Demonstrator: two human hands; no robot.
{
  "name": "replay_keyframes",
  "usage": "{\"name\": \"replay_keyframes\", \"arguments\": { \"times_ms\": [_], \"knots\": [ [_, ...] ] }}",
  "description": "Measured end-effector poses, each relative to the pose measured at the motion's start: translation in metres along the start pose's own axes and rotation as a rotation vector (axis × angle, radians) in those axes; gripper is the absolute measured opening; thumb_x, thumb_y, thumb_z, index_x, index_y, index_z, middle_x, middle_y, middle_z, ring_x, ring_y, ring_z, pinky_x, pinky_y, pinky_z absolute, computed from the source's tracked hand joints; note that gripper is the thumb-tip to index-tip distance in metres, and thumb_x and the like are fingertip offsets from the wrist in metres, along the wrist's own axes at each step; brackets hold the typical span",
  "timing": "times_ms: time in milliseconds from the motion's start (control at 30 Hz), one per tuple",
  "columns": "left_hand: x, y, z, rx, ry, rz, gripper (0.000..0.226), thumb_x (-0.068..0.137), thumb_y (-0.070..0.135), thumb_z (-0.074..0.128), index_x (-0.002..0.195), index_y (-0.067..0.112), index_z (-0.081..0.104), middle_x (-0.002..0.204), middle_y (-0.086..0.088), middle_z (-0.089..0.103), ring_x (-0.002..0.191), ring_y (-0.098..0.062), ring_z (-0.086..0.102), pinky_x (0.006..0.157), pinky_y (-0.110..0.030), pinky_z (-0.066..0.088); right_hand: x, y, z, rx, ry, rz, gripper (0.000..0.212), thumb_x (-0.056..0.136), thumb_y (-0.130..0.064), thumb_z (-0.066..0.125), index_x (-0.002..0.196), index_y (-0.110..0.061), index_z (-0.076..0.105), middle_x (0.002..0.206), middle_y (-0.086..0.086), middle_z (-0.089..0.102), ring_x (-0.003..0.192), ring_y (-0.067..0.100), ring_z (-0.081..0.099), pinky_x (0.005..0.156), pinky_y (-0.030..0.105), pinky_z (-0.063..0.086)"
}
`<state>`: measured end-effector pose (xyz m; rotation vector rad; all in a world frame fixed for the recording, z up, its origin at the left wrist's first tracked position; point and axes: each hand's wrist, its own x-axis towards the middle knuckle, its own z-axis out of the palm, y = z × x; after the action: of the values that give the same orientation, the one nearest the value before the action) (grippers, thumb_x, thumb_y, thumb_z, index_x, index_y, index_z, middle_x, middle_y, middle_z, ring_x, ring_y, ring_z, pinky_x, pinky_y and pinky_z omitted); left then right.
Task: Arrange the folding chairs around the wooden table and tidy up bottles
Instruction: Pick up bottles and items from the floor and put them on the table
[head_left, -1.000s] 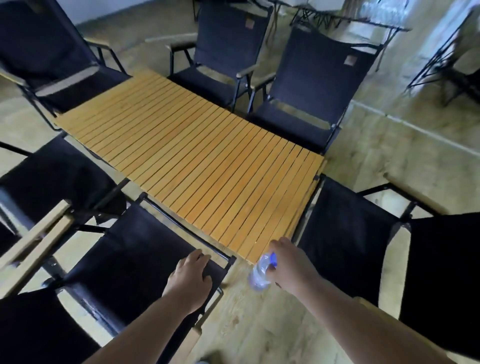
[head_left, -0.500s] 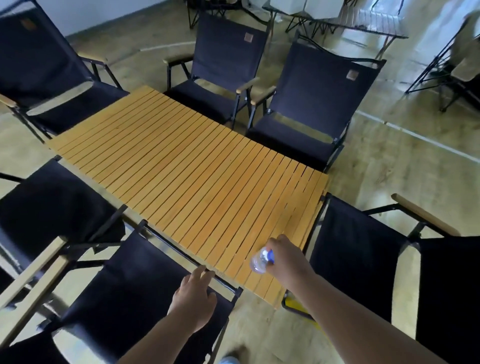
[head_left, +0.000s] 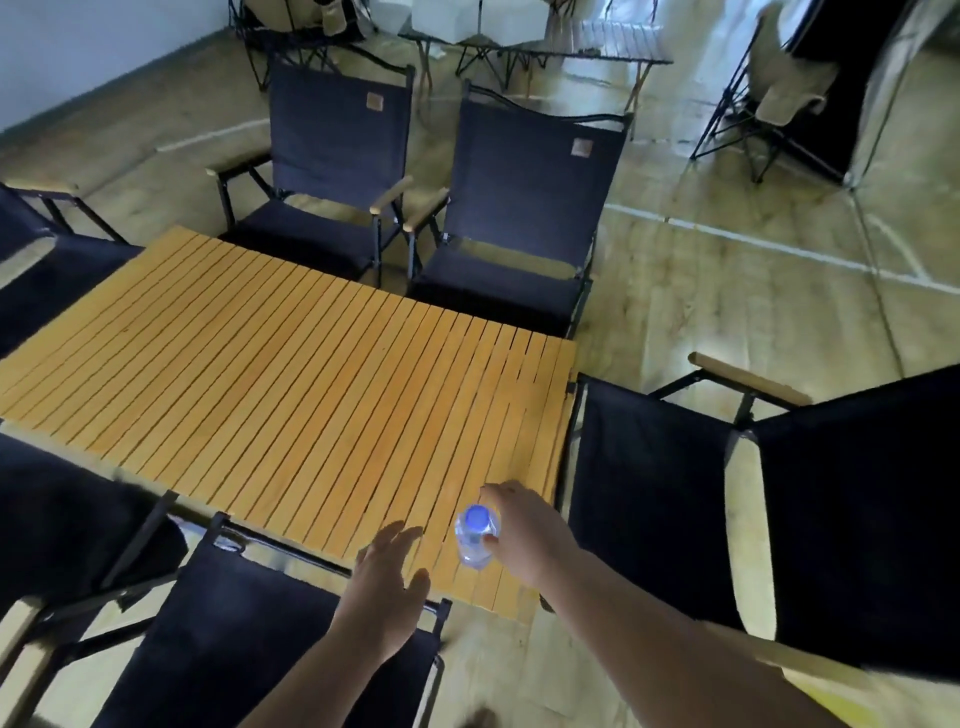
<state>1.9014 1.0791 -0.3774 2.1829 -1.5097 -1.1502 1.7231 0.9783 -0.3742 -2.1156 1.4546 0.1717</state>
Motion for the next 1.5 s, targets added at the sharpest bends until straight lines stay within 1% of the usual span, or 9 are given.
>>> {"name": "replay_keyframes", "arguments": {
  "times_ms": [100,267,400,533,733,900,1100,1267,1500],
  "knots": [
    [0.000,0.033,0.004,-0.007,0.008,0.086,0.053,0.097,0.023,0.051,0.147,0.029,0.036,0.155,0.010,0.029,0.138,-0.014,0.031,0.114,-0.034,0.029,-0.027,0.022,-0.019,0.090,0.068,0.047,0.060,0.095,-0.028,0.063,0.149,-0.021,0.038,0.147,0.002,0.045,0.122,0.022,0.055,0.095,0.035,0.050],
    [-0.004,0.091,0.031,0.027,-0.030,0.163,0.049,0.095,0.018,0.056,0.142,0.024,0.046,0.147,0.004,0.043,0.128,-0.019,0.042,0.103,-0.032,0.038,-0.084,0.090,-0.046,0.093,0.140,0.172,0.058,0.094,-0.027,0.062,0.148,-0.018,0.041,0.143,0.005,0.050,0.120,0.023,0.056,0.093,0.038,0.053],
    [-0.008,0.137,0.069,0.044,-0.121,0.254,0.049,0.096,0.018,0.055,0.144,0.018,0.044,0.149,0.000,0.042,0.136,-0.020,0.040,0.112,-0.037,0.035,-0.132,0.158,-0.067,0.079,0.159,0.299,0.058,0.094,-0.028,0.060,0.148,-0.020,0.040,0.146,0.005,0.046,0.127,0.026,0.050,0.098,0.043,0.049],
    [-0.014,0.188,0.111,0.088,-0.188,0.302,0.047,0.096,0.019,0.054,0.143,0.017,0.046,0.148,-0.002,0.043,0.136,-0.023,0.040,0.112,-0.037,0.034,-0.181,0.221,-0.089,0.064,0.180,0.427,0.057,0.094,-0.027,0.058,0.148,-0.020,0.039,0.144,0.003,0.047,0.123,0.025,0.052,0.093,0.043,0.050],
    [-0.019,0.261,0.166,0.062,-0.272,0.364,0.045,0.097,0.019,0.052,0.142,0.021,0.046,0.147,0.001,0.045,0.135,-0.016,0.042,0.113,-0.034,0.036,-0.234,0.300,-0.122,0.040,0.221,0.523,0.055,0.093,-0.027,0.060,0.144,-0.020,0.043,0.139,0.004,0.052,0.121,0.026,0.054,0.096,0.047,0.051],
    [-0.003,0.304,0.215,0.089,-0.292,0.435,0.042,0.097,0.021,0.052,0.139,0.023,0.050,0.144,0.003,0.048,0.131,-0.014,0.045,0.101,-0.022,0.034,-0.264,0.356,-0.140,0.013,0.259,0.574,0.056,0.094,-0.028,0.058,0.147,-0.021,0.041,0.145,0.004,0.048,0.127,0.026,0.051,0.098,0.042,0.049],
    [0.008,0.336,0.263,0.070,-0.342,0.446,0.041,0.096,0.019,0.054,0.136,0.021,0.052,0.141,0.003,0.050,0.125,-0.012,0.048,0.100,-0.021,0.033,-0.266,0.408,-0.170,0.006,0.322,0.553,0.054,0.095,-0.027,0.057,0.147,-0.020,0.042,0.145,0.004,0.049,0.129,0.025,0.049,0.100,0.039,0.047],
    [0.044,0.361,0.280,0.085,-0.344,0.402,0.041,0.096,0.020,0.054,0.137,0.020,0.051,0.143,0.001,0.050,0.132,-0.015,0.045,0.111,-0.032,0.036,-0.227,0.440,-0.205,-0.038,0.327,0.479,0.054,0.096,-0.030,0.057,0.147,-0.023,0.041,0.146,0.000,0.048,0.129,0.021,0.049,0.098,0.037,0.049],
    [0.103,0.406,0.280,0.083,-0.331,0.286,0.039,0.097,0.018,0.051,0.136,0.017,0.054,0.141,-0.003,0.051,0.127,-0.018,0.049,0.106,-0.028,0.035,-0.155,0.470,-0.251,-0.106,0.164,0.386,0.053,0.097,-0.032,0.056,0.147,-0.024,0.042,0.147,0.001,0.046,0.132,0.023,0.047,0.102,0.043,0.047]
  ]
}}
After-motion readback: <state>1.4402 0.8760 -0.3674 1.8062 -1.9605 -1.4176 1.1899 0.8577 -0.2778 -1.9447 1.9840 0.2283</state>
